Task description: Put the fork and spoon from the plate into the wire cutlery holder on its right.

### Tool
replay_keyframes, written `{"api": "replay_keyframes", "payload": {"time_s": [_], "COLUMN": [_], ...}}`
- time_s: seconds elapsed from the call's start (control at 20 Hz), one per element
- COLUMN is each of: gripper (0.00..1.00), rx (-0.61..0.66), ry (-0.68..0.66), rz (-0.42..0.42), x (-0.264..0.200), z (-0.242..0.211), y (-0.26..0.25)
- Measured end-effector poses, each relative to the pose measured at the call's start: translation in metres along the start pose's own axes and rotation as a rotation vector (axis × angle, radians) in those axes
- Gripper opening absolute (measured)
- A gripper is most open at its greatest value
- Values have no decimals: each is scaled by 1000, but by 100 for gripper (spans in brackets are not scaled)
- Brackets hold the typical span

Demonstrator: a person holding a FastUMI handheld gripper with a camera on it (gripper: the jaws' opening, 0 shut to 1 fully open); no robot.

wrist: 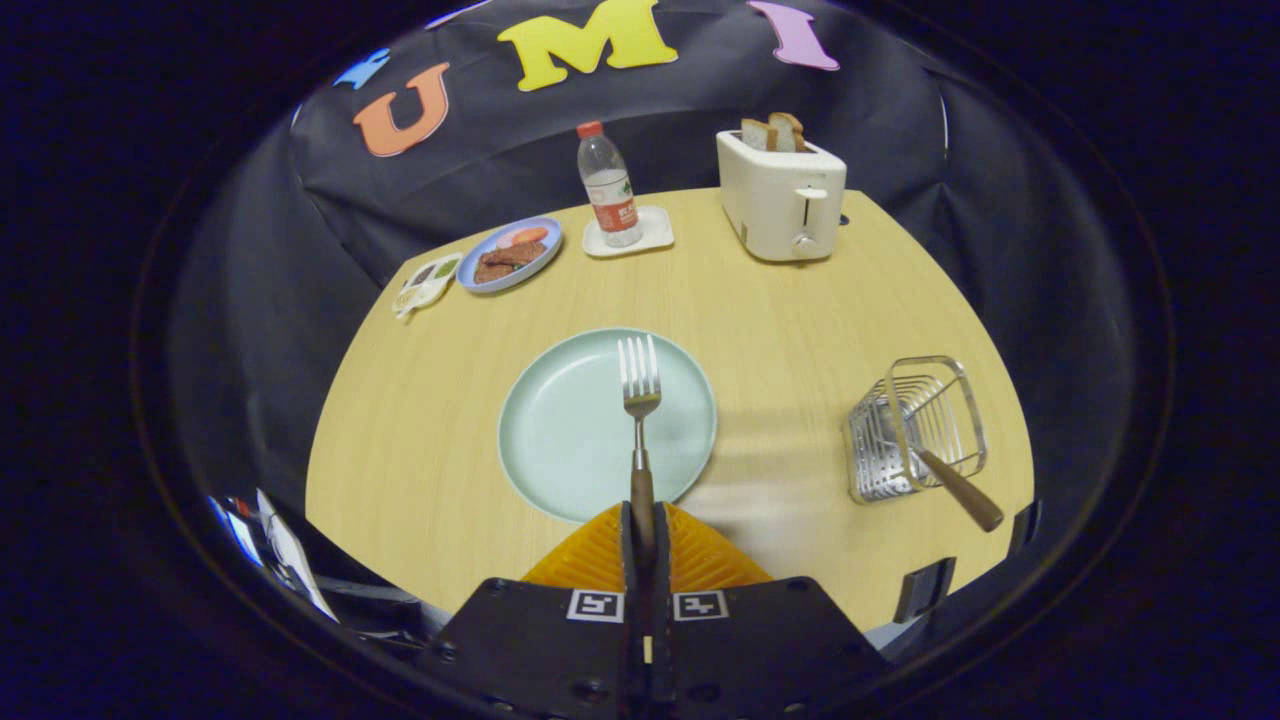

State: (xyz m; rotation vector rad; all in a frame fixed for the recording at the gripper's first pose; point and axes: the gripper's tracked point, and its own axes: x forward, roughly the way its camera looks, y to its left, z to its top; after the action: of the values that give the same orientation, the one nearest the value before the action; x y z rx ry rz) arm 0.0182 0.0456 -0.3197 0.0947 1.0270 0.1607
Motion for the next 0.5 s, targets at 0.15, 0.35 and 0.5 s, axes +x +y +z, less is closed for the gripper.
{"api": "replay_keyframes", "payload": {"time_s": [0.15,0.35,0.5], "gripper": [3,3,3], "rx": [-10,-12,31], "ry": [-24,-46,-29], "rz": [-7,-24,-52], "x": [-26,-62,-83], "z": [10,24,28], "y": [-23,-58,-92]}}
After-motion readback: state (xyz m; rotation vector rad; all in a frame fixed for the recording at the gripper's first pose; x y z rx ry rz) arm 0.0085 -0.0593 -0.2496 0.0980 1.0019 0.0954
